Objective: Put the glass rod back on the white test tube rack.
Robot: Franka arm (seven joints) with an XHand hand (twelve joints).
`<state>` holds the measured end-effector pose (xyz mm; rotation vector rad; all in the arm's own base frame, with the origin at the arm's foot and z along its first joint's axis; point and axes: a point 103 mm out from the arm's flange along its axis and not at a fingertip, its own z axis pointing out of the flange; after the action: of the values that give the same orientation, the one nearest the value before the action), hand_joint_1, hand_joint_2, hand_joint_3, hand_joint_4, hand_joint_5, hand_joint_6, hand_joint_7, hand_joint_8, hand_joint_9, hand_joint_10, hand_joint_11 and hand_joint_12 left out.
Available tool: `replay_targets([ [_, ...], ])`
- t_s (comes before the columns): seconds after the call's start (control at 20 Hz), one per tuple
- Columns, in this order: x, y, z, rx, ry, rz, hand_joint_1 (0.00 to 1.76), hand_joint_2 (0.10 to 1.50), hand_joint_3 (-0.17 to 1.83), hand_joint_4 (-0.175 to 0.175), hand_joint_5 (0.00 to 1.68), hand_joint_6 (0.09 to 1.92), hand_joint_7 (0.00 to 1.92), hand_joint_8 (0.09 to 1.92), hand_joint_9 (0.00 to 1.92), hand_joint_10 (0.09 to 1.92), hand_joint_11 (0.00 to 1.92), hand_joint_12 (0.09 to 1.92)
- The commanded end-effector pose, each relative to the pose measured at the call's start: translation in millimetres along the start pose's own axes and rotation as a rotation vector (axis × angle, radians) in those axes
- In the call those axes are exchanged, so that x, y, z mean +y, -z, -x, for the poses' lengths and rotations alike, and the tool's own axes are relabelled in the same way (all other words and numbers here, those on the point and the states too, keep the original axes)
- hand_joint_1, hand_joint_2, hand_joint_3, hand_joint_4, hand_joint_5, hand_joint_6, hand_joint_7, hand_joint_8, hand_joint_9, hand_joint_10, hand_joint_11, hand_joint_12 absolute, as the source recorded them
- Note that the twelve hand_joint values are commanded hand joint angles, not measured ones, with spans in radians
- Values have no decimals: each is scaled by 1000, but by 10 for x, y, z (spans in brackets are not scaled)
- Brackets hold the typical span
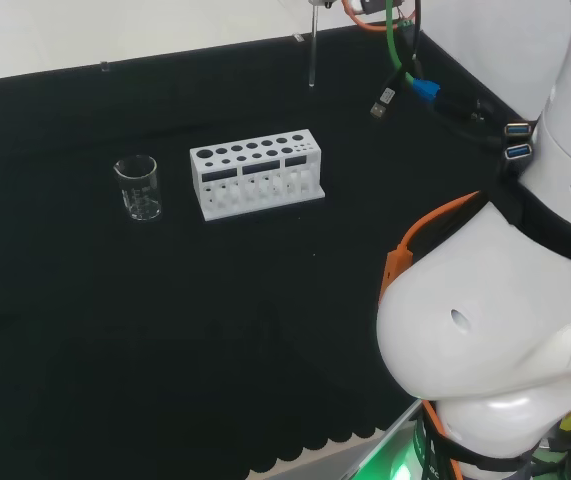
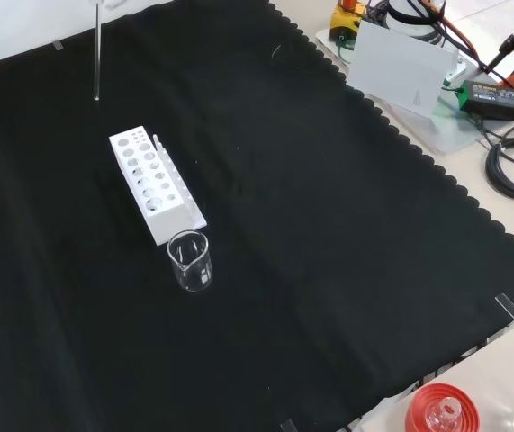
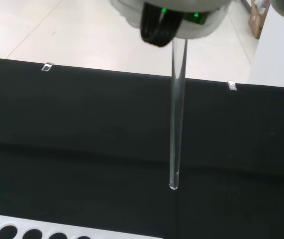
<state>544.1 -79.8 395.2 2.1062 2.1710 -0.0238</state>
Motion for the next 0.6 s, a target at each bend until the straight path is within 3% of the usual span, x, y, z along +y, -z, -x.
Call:
replay_targets([
  [0.05,8,-28,-64,3,6,-6,1315,744,560,-175,1068,757,1328,764,1845,172,1623,561],
  [0.6,34,-102,-130,-8,16,-35,1315,744,561,-175,1068,757,1328,764,1844,172,1623,561],
])
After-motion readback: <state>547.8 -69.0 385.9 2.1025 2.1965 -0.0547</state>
